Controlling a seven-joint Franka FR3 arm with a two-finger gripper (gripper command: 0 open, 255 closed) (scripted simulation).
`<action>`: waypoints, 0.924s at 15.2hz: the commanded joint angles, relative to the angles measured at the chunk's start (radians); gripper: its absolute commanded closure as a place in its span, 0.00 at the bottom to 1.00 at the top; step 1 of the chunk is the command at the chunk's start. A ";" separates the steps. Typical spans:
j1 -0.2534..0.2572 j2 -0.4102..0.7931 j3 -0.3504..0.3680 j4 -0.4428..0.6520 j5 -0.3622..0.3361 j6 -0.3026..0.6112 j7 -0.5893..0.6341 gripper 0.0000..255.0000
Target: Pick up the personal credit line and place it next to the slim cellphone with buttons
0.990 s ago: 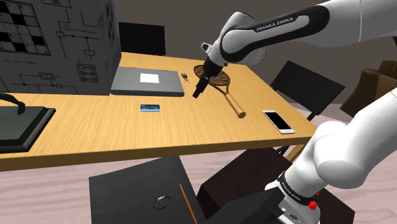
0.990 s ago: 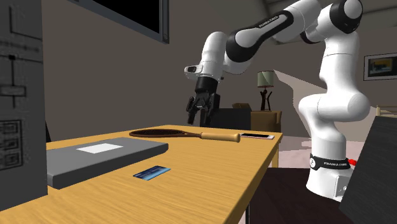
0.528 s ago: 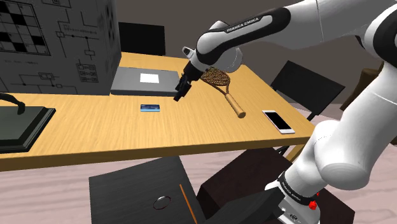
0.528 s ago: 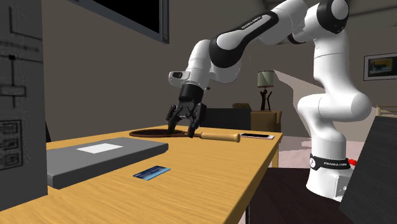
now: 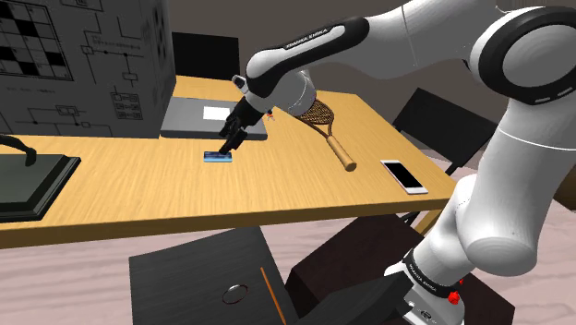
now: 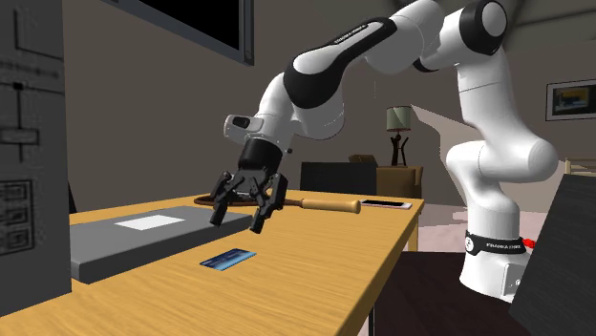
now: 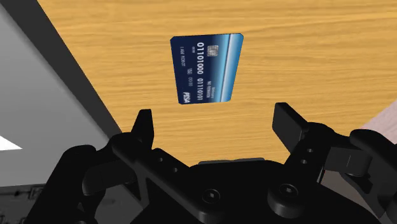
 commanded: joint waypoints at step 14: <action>0.007 0.136 0.040 0.095 0.060 0.053 -0.067 0.00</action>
